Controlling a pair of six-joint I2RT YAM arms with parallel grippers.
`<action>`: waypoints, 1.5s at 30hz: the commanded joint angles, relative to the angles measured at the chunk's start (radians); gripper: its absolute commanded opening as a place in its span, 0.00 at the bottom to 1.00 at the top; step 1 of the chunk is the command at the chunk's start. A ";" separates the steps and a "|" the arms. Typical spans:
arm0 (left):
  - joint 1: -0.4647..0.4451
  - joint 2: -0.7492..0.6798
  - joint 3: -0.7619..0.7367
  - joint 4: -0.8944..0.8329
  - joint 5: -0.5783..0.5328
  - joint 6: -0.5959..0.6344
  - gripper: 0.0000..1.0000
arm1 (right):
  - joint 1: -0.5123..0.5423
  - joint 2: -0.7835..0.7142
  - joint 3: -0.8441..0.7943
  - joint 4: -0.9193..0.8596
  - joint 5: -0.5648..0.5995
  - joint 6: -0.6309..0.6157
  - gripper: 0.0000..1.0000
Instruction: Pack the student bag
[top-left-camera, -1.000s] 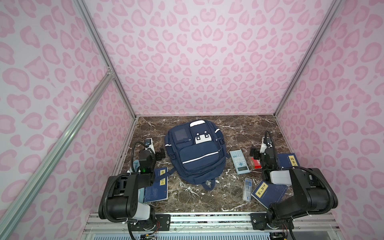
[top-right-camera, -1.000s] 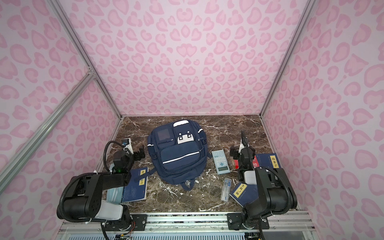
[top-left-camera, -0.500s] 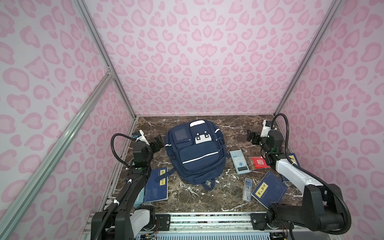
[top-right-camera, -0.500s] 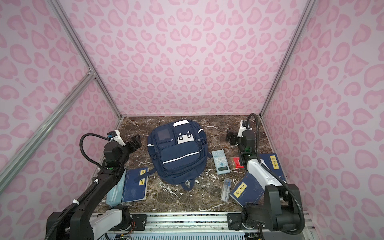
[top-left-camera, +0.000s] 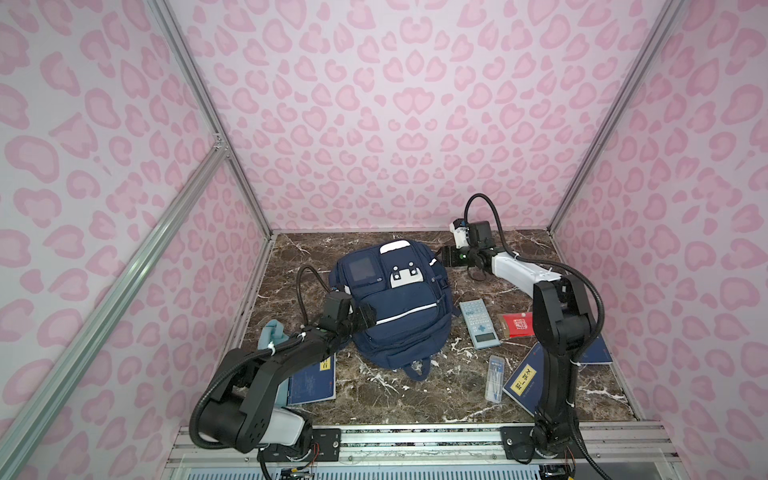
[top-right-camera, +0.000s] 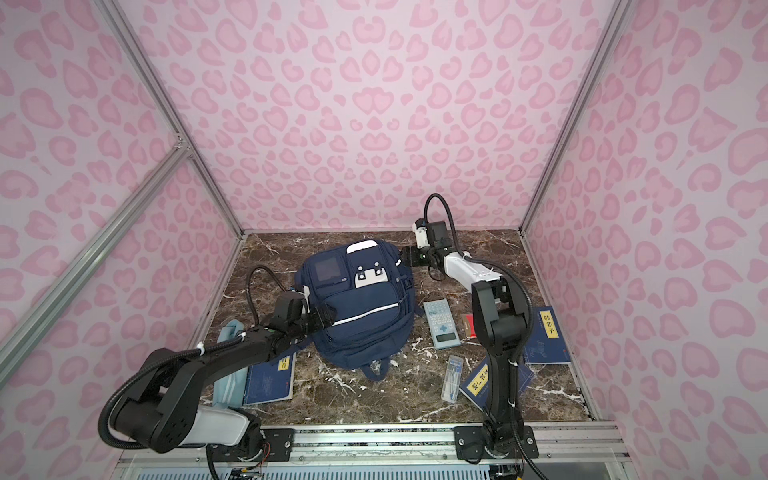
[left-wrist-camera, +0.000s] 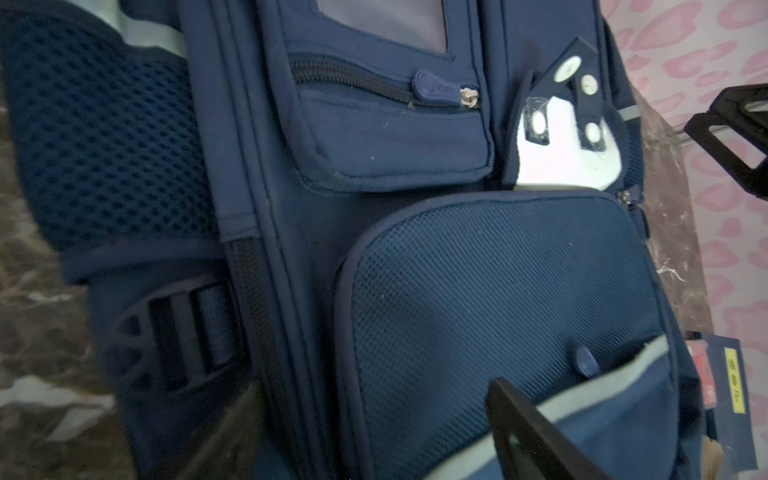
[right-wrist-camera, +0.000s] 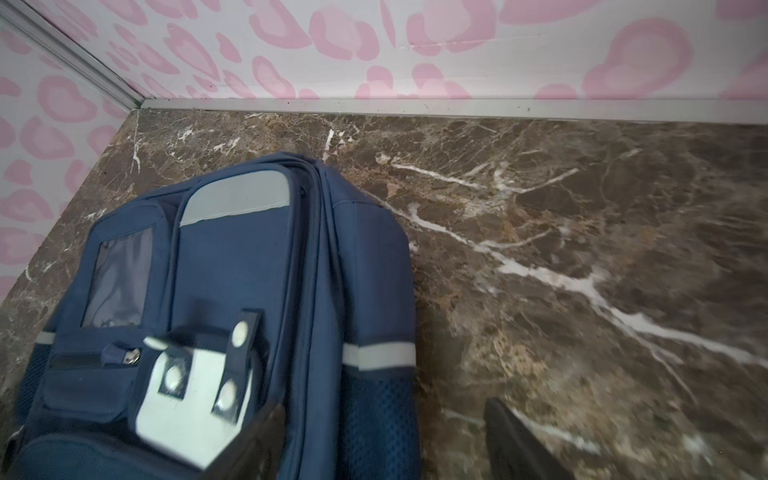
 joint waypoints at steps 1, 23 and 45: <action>-0.009 0.047 0.039 0.012 -0.102 0.033 0.74 | 0.014 0.081 0.078 -0.155 -0.046 -0.046 0.73; 0.003 0.519 0.655 -0.106 -0.004 0.134 0.19 | 0.002 -0.195 -0.319 -0.170 0.036 0.028 0.35; -0.317 -0.167 0.119 -0.156 -0.043 -0.102 0.56 | -0.118 -0.198 -0.291 -0.200 0.093 0.124 0.69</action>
